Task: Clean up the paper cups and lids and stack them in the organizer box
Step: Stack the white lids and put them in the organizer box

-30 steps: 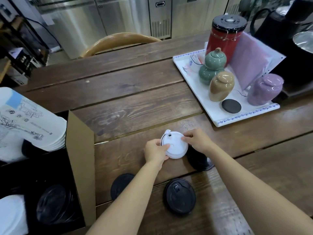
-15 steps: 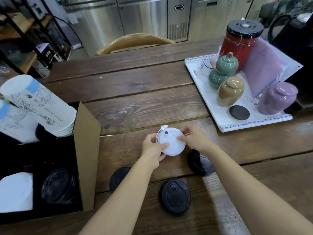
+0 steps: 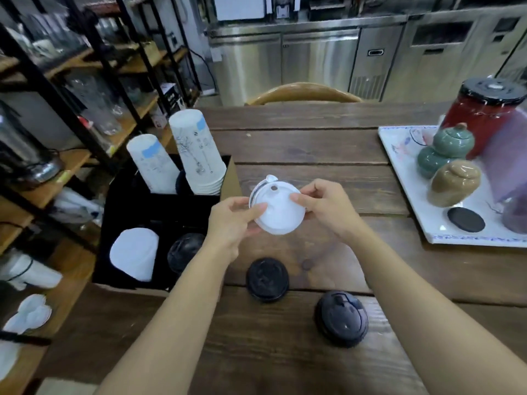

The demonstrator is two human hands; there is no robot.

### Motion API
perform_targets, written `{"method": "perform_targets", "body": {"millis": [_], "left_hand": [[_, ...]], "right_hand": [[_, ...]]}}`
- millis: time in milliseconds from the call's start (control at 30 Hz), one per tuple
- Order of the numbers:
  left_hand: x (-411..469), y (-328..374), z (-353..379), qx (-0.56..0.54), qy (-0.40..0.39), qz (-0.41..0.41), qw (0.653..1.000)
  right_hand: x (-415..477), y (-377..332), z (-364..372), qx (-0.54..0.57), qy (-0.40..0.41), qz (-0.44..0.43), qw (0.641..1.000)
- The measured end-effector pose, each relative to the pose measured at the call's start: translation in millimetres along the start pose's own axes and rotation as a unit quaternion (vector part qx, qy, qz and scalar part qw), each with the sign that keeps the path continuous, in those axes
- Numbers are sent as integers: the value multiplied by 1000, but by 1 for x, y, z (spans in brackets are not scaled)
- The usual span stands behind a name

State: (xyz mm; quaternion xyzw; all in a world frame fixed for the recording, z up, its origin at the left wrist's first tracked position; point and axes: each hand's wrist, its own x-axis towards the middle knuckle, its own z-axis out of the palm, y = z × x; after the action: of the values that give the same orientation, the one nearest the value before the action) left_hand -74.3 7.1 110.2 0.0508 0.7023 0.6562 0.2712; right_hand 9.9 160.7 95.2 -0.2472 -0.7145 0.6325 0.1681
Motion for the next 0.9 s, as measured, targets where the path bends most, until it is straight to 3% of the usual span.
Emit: {"method": "perform_targets", "body": {"millis": [367,633,900], "left_hand": [[-40,26,-160,-33,142,55,988],[-34,14,-230,-64,167,5,984],[-1,-26,-257,-49,200,-41,978]], "right_hand": [[-20,-55,160,-17,-93,-15,995],[-18,-60,246,-101,-92,-59,989],[-1,-38,285,-213,-101,-41,971]]}}
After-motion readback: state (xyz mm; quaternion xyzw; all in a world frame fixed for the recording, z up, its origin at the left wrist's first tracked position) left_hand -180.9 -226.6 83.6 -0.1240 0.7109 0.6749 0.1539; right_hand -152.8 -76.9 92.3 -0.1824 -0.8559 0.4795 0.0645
